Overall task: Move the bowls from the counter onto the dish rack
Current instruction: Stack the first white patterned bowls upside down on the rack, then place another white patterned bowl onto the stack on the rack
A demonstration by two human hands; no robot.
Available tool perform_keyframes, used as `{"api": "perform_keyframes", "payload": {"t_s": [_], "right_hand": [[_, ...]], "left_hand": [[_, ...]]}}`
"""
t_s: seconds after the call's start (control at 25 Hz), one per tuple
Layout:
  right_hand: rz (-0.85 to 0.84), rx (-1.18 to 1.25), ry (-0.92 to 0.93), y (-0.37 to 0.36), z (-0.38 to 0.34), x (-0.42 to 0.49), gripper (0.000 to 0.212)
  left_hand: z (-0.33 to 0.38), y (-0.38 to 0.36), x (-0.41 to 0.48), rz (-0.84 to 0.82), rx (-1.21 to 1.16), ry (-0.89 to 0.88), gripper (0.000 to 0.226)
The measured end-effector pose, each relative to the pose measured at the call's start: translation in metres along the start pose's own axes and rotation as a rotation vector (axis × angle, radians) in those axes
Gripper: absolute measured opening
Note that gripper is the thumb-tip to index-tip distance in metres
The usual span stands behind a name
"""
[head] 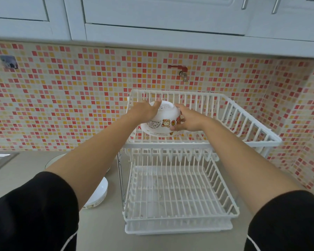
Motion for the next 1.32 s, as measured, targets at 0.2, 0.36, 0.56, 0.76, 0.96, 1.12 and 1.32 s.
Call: {"api": "perform_keyframes", "payload": {"t_s": [0.2,0.36,0.56,0.76,0.96,1.12,1.32], "right_hand": [[0.053,-0.04,-0.009,0.008,-0.009,-0.008,0.107],[0.263,-0.075,0.092,0.022,-0.052,-0.015,0.084],[0.308,-0.061,0.241,0.001,-0.144,-0.001,0.065],[0.189,-0.172,0.228,-0.058,-0.223,0.036,0.062],[0.078,-0.105,0.025,-0.164,-0.233,0.062,0.056],[0.007,0.107,-0.278,-0.266,-0.169,0.048,0.05],[-0.098,0.235,-0.568,-0.366,-0.104,0.029,0.058]], "left_hand": [[0.009,0.015,-0.008,0.143,-0.012,-0.12,0.075],[0.005,0.055,-0.011,0.235,-0.169,-0.209,0.053],[-0.056,0.121,-0.028,0.403,-0.223,-0.127,0.041],[-0.14,0.156,-0.049,0.435,-0.149,0.033,0.037],[-0.227,0.123,-0.066,0.321,-0.193,0.235,0.035],[-0.303,0.052,-0.081,0.151,-0.105,0.337,0.042],[-0.378,-0.031,-0.096,-0.016,-0.056,0.49,0.039]]}}
Point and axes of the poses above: each hand's wrist, its own x-axis towards the middle knuckle, its own y-axis out of the back of the hand, z = x × y, the point moved 7 cm from there along x, towards the middle knuckle, and after that the axes turned 7 degrees about -x, right-handed, at the moved point
